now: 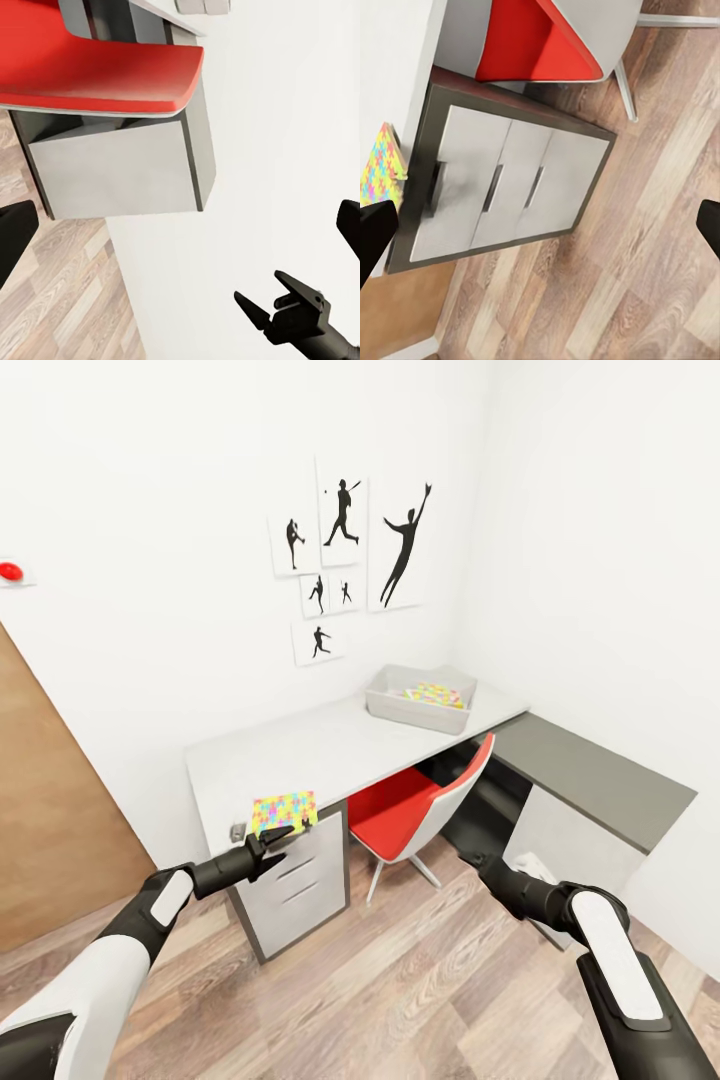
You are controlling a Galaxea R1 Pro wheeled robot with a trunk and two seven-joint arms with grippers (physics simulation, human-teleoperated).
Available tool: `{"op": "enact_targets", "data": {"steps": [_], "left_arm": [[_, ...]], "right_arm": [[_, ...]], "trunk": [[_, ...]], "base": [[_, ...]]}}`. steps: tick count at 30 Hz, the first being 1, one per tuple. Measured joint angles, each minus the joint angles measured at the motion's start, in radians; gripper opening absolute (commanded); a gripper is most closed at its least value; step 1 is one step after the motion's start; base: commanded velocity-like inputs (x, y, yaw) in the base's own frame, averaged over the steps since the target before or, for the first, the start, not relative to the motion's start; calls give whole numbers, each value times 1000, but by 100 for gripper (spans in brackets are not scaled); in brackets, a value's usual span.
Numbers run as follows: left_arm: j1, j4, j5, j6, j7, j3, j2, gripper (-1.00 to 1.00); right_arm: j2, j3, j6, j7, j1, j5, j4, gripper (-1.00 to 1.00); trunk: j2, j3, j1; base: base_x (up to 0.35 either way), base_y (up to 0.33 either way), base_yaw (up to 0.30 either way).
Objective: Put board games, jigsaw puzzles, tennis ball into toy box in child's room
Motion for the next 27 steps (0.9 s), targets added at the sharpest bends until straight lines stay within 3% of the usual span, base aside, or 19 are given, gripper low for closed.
{"op": "enact_targets", "data": {"steps": [9,16,27], "left_arm": [[0,0,-1,0,-9,0,2,100],[0,0,-2,-1,-10,1,2,100],[0,0,0,-39,-11,0,3,100]], "right_arm": [[0,2,0,0,0,0,0,100],[0,5,0,0,0,1,0,100],[0,4,-2,0,0,1,0,100]], "trunk": [[0,-15,0],[0,-26,0],[0,-33,0]], "base": [[8,2,0],[176,116,0],[41,23,0]]}}
